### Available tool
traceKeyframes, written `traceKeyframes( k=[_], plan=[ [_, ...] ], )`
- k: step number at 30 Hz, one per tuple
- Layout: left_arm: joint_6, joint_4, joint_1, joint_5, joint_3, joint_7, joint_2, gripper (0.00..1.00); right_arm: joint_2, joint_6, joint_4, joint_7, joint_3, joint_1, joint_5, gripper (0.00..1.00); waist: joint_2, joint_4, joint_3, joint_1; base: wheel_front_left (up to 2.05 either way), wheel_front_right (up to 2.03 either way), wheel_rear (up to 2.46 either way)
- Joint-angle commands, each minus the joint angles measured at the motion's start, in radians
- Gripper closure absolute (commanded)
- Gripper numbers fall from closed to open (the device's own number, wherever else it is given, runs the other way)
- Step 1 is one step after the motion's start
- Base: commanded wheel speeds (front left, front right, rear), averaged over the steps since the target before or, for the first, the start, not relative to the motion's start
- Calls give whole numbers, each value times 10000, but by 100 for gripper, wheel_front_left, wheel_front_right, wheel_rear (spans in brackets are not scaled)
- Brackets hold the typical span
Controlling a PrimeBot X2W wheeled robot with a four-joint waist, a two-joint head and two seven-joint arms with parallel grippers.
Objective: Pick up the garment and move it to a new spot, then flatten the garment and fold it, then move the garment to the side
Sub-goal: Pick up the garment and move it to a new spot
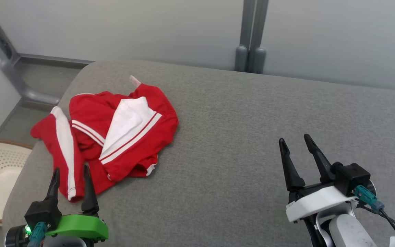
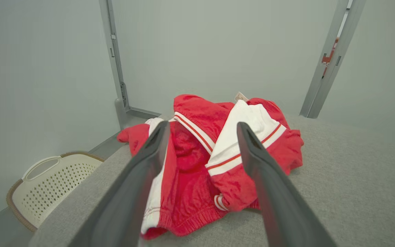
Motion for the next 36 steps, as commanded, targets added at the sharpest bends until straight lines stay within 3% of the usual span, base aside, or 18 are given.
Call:
traceKeyframes(
  k=[1,10,14,20,29,36],
  plan=[
    [-19,-39,-40,-32,46,-34,49,0,-40,4,13,-31,3,35,41,0,0,800,-13,0,0,0,0],
    [-137,-34,10,-140,114,-34,44,0,-39,4,-29,-31,-1,14,68,0,0,1714,-40,0,0,0,0],
    [-166,-2,-126,-145,157,-34,43,0,-40,4,-47,-31,33,-39,98,0,0,1782,16,0,0,0,0],
    [-593,389,-812,-312,-71,177,239,0,-42,4,-152,-31,53,-216,-49,0,0,1565,234,0,0,0,0],
    [-1115,1011,-3178,-1411,-578,2486,722,0,-42,4,-331,-30,272,-526,-323,0,0,673,763,0,0,0,0],
    [-1210,1925,-4822,-2786,-1283,5069,1722,0,-43,4,-387,-30,456,-1008,-467,0,0,-273,1437,0,0,0,0]
  ],
)
